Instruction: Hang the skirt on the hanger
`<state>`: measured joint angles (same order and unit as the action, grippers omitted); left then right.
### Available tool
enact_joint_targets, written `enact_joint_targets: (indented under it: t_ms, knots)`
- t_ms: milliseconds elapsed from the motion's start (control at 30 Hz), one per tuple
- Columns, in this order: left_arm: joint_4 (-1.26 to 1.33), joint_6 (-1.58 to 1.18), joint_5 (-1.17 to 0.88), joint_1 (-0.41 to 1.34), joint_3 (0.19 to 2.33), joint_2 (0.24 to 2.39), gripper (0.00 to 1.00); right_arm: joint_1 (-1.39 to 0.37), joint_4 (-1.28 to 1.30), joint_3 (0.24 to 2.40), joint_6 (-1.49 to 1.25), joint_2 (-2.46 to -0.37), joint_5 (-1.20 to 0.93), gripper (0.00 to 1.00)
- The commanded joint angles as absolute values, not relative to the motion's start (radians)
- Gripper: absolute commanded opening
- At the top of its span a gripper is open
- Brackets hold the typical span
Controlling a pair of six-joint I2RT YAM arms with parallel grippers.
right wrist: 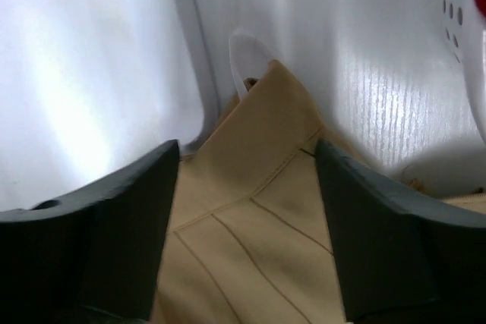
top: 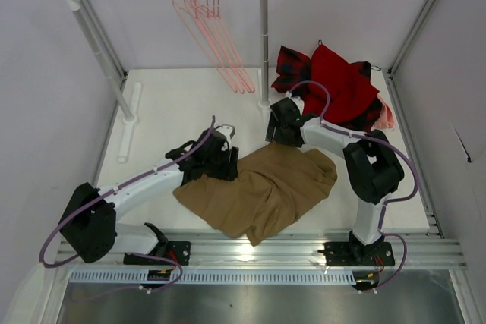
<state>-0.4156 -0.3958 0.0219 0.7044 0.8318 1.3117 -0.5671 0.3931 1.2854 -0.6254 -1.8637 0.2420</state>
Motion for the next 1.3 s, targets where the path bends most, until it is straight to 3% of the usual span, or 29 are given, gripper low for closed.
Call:
enact_joint_targets:
  t_ms: [0, 33, 67, 133, 200, 233, 267, 300, 333, 567, 833, 1000, 1067, 1100, 1167, 1233, 1267]
  knots:
    - [-0.379, -0.385, 0.018, 0.71, 0.802, 1.282, 0.55, -0.569, 0.39, 1.327, -0.624, -1.887, 0.273, 0.74]
    - [-0.382, -0.385, 0.02, 0.71, 0.789, 1.278, 0.49, -0.569, 0.39, 1.327, -0.627, -1.891, 0.278, 0.71]
    - [-0.385, -0.39, 0.023, 0.71, 0.769, 1.272, 0.37, -0.571, 0.388, 1.327, -0.63, -1.893, 0.29, 0.69]
    - [-0.391, -0.409, 0.034, 0.71, 0.75, 1.259, 0.24, -0.568, 0.39, 1.325, -0.637, -1.898, 0.295, 0.52]
    - [-0.412, -0.44, 0.041, 0.71, 0.738, 1.252, 0.17, -0.566, 0.39, 1.328, -0.641, -1.902, 0.298, 0.34]
    - [-0.423, -0.463, 0.061, 0.71, 0.736, 1.249, 0.05, -0.568, 0.391, 1.33, -0.641, -1.904, 0.298, 0.29]
    - [-0.429, -0.471, 0.069, 0.71, 0.738, 1.246, 0.0, -0.568, 0.393, 1.331, -0.64, -1.905, 0.296, 0.22]
    - [-0.448, -0.479, 0.078, 0.71, 0.73, 1.233, 0.0, -0.568, 0.4, 1.335, -0.643, -1.905, 0.301, 0.07]
    - [-0.456, -0.492, 0.099, 0.71, 0.723, 1.223, 0.0, -0.571, 0.414, 1.342, -0.644, -1.902, 0.305, 0.0]
    - [-0.59, -0.505, 0.264, 0.637, 0.844, 1.042, 0.0, -0.572, 0.463, 1.364, -0.649, -1.746, 0.318, 0.0]
    - [-0.611, -0.274, 0.339, 0.495, 1.15, 0.907, 0.0, -0.584, 0.4, 1.344, -0.632, -1.346, 0.362, 0.0]
    - [-0.598, -0.255, 0.353, 0.495, 1.14, 0.896, 0.0, -0.588, 0.376, 1.232, -0.667, -1.207, 0.393, 0.0]
    - [-0.591, -0.288, 0.342, 0.495, 1.064, 0.881, 0.04, -0.589, 0.367, 1.18, -0.689, -1.154, 0.385, 0.0]
    - [-0.6, -0.304, 0.334, 0.494, 1.046, 0.873, 0.15, -0.589, 0.359, 1.152, -0.707, -1.138, 0.361, 0.0]
    - [-0.633, -0.357, 0.31, 0.495, 1.003, 0.864, 0.44, -0.6, 0.353, 1.066, -0.722, -1.103, 0.328, 0.0]
    - [-0.661, -0.394, 0.282, 0.495, 0.968, 0.85, 0.92, -0.635, 0.354, 0.987, -0.735, -1.086, 0.301, 0.0]
    - [-0.679, -0.405, 0.276, 0.494, 0.963, 0.844, 0.96, -0.652, 0.362, 0.962, -0.739, -1.08, 0.298, 0.0]
